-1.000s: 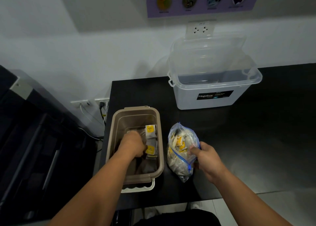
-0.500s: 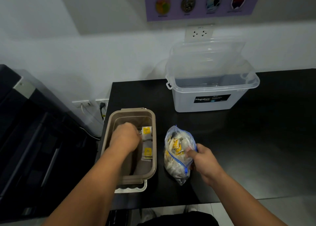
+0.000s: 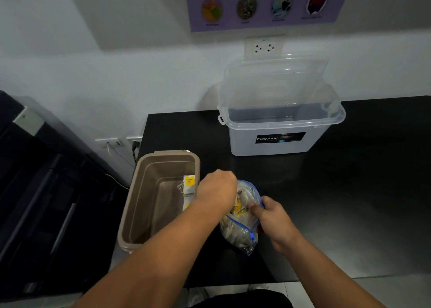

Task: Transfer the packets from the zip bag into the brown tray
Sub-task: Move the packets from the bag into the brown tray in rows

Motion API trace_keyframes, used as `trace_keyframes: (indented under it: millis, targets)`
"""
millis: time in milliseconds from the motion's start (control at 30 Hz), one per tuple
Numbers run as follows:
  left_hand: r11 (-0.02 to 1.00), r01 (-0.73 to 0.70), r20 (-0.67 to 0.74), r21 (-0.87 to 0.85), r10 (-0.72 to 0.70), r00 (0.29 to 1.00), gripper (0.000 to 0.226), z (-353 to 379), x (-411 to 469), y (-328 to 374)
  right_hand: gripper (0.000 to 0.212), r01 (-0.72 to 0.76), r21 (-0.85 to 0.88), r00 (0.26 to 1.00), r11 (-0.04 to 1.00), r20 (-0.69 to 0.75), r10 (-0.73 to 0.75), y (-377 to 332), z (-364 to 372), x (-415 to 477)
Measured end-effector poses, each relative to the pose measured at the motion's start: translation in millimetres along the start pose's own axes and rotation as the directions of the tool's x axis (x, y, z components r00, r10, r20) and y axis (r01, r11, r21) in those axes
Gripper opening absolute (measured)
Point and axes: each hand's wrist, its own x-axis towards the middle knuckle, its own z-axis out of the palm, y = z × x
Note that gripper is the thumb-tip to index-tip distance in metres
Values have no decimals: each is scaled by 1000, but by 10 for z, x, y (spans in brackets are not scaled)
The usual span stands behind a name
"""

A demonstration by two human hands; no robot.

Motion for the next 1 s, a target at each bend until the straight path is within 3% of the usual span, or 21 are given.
trace_keyframes:
  millis: [200,400,700,800,900,1000]
  targets:
    - [996,69,-60,48,-66,996,28,174,55,66,11,-17,-6,999,1000,35,18,-53,-93,16]
    - [991,123,-24,44,-122,992,26,224,79,90,10,-49,-27,997,998,66,51,-82,-174,65]
    - [956,219,-32,-195,-230,973,17,140,109,81,10,-32,-65,993,997,111,39,-98,-284,154]
    - [968,228,16,-104,-227,974,24,157,83,128,10,-32,-60,990,998,137,40,-93,-297,190]
    - [978,207,-20,3,-207,978,39,232,48,246,9,-29,-56,988,998,152,37,-78,-297,211]
    - [974,224,-48,42,-222,974,30,273,20,330,10,-32,-58,986,998,162,41,-66,-328,229]
